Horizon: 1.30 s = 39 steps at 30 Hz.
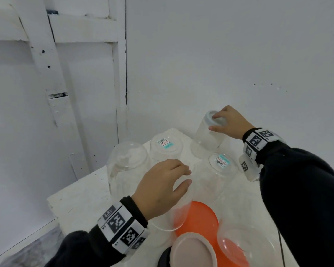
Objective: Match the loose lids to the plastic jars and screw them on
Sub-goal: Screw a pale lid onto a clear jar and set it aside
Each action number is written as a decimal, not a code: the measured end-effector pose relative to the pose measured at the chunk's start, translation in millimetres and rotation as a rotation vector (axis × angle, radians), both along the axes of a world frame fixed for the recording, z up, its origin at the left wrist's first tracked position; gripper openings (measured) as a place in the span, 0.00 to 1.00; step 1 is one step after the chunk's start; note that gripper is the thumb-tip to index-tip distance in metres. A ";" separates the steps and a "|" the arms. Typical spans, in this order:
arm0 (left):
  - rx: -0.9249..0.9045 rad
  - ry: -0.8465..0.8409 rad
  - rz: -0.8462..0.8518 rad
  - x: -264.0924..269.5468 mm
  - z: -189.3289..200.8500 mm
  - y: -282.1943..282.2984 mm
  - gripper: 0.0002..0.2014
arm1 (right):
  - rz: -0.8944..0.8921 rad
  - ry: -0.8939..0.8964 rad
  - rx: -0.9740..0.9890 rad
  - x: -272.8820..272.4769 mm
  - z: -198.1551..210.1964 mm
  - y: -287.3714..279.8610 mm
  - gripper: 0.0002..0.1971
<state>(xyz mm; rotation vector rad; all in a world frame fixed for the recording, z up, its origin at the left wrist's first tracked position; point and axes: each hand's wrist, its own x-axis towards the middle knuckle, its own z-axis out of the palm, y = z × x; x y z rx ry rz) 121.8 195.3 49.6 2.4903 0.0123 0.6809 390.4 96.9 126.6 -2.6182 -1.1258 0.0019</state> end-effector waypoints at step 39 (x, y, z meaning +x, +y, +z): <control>-0.018 0.042 0.002 0.2 1.1 5.5 0.15 | 0.283 -0.053 -0.590 -198.4 -28.1 -156.3 0.57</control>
